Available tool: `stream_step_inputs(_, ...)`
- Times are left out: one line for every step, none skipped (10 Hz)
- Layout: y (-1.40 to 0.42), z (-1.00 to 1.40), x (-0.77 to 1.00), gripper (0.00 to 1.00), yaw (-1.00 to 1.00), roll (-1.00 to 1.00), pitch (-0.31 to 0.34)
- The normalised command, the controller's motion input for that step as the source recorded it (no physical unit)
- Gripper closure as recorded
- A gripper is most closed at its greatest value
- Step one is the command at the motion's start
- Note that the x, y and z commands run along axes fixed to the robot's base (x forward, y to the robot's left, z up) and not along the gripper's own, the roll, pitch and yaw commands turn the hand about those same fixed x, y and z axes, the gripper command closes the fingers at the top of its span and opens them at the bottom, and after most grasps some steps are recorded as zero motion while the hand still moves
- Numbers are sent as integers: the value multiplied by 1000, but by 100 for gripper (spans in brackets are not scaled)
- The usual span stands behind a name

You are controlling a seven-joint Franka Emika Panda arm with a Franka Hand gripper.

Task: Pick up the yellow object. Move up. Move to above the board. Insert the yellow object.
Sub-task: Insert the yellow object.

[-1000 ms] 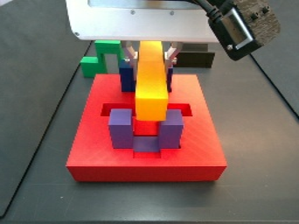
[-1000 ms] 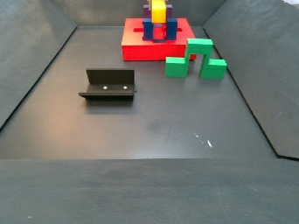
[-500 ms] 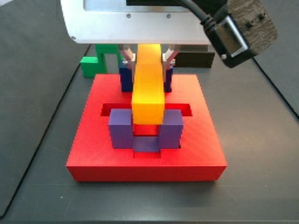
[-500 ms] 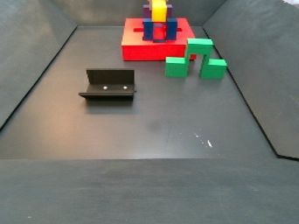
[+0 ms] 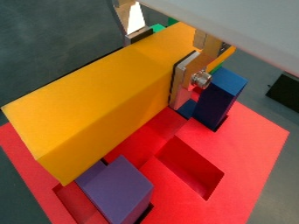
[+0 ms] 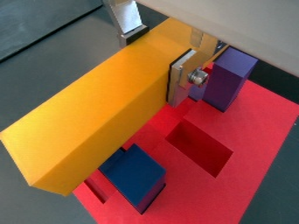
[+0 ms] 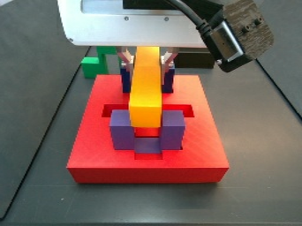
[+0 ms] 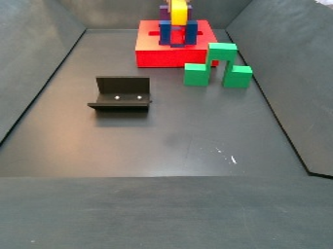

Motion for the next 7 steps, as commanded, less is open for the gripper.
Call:
stream_step_inputs(0,-80,0,100,0,56,0)
stream_step_inputs(0,-66,0,100,0,83,0)
stream_step_inputs(0,-63,0,100,0,86,0)
stream_step_inputs(0,-77,0,100,0,89,0)
stream_step_inputs(0,-83,0,100,0,90,3)
stream_step_inputs(-20,-89,6,100,0,104,9)
stream_step_inputs(-54,-86,34,100,0,117,16)
